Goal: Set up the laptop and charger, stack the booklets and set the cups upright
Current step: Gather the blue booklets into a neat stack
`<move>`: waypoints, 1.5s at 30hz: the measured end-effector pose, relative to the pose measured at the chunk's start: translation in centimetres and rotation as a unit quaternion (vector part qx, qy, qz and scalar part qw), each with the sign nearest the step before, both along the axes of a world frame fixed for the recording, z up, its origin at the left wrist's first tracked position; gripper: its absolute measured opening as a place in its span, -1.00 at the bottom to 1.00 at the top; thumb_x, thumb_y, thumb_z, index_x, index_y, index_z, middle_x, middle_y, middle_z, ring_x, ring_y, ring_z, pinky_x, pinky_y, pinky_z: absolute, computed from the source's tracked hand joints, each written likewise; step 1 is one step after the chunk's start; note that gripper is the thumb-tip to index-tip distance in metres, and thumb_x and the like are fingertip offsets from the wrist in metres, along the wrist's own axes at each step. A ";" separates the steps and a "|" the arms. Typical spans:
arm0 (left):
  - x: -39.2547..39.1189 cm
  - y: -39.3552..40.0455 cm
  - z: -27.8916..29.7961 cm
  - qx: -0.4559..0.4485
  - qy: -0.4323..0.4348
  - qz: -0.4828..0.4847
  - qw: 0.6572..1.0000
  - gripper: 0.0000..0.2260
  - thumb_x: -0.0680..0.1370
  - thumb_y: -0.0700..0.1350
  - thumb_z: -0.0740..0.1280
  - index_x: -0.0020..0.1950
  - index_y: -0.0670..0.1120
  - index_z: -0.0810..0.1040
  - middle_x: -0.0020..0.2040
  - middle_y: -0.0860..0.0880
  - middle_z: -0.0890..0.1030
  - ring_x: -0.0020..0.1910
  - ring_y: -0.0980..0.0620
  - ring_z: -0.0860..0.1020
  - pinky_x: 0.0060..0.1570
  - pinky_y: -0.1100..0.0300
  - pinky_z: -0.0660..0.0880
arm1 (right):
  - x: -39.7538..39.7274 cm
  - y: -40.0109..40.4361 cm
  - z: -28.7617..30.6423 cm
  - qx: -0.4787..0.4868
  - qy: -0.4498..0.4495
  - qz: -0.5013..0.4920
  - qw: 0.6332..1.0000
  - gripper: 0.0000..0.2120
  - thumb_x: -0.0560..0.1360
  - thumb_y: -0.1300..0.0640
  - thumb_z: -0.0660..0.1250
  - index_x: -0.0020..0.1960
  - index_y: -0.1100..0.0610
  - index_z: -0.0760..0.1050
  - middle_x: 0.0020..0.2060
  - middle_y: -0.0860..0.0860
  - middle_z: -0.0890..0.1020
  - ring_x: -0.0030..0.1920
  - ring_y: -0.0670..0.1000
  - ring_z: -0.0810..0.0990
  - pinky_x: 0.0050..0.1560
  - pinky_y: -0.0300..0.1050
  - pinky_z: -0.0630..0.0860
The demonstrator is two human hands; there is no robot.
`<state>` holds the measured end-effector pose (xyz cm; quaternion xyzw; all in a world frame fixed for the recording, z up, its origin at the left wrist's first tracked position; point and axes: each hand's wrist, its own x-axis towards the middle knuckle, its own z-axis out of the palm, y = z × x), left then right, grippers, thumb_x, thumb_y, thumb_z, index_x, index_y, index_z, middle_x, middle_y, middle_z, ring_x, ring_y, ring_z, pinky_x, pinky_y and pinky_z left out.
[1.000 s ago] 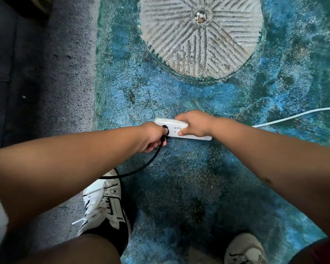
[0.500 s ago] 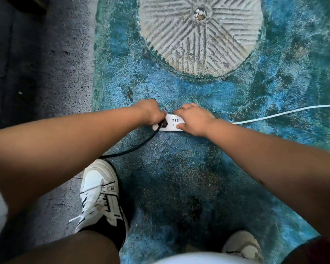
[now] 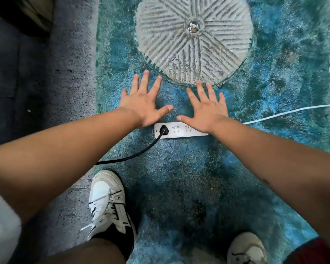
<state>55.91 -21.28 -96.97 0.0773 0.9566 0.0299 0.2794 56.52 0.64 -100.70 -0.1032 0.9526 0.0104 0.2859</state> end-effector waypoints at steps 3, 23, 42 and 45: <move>-0.3 -0.1 3.4 0.000 0.002 -0.011 1.000 -0.11 0.33 0.58 -0.20 0.55 0.18 -0.33 0.60 -0.06 -0.31 0.58 -0.17 -0.24 0.46 -0.33 0.04 | -0.4 0.0 3.5 0.002 -0.012 -0.034 0.999 0.03 0.25 -0.66 -0.18 0.56 -0.16 -0.30 0.56 -0.04 -0.35 0.57 0.13 -0.31 0.49 0.34 -0.17; 3.3 1.6 58.1 0.026 0.120 -0.024 0.992 -0.15 0.39 0.55 -0.14 0.58 0.17 -0.18 0.63 -0.05 -0.18 0.58 -0.18 -0.18 0.45 -0.29 0.02 | 3.8 2.0 60.5 -0.063 0.035 -0.090 0.993 0.08 0.17 -0.68 -0.23 0.55 -0.17 -0.31 0.49 -0.10 -0.42 0.57 0.07 -0.29 0.50 0.30 -0.10; 14.1 11.8 84.2 0.051 0.242 -0.073 0.966 -0.18 0.41 0.51 -0.07 0.57 0.22 -0.23 0.62 -0.03 -0.21 0.59 -0.11 -0.21 0.50 -0.20 -0.01 | 14.7 12.8 88.8 -0.108 0.158 -0.096 0.977 -0.01 0.32 -0.59 0.03 0.58 -0.16 -0.21 0.58 -0.07 -0.28 0.59 0.03 -0.20 0.50 0.24 -0.03; 14.8 13.7 85.0 0.064 0.260 -0.056 0.962 -0.19 0.41 0.51 -0.08 0.58 0.22 -0.21 0.63 -0.03 -0.20 0.59 -0.11 -0.21 0.50 -0.19 0.02 | 15.5 14.3 89.6 -0.113 0.163 -0.093 0.976 -0.01 0.31 -0.60 0.01 0.58 -0.16 -0.23 0.58 -0.07 -0.28 0.59 0.04 -0.21 0.50 0.25 -0.04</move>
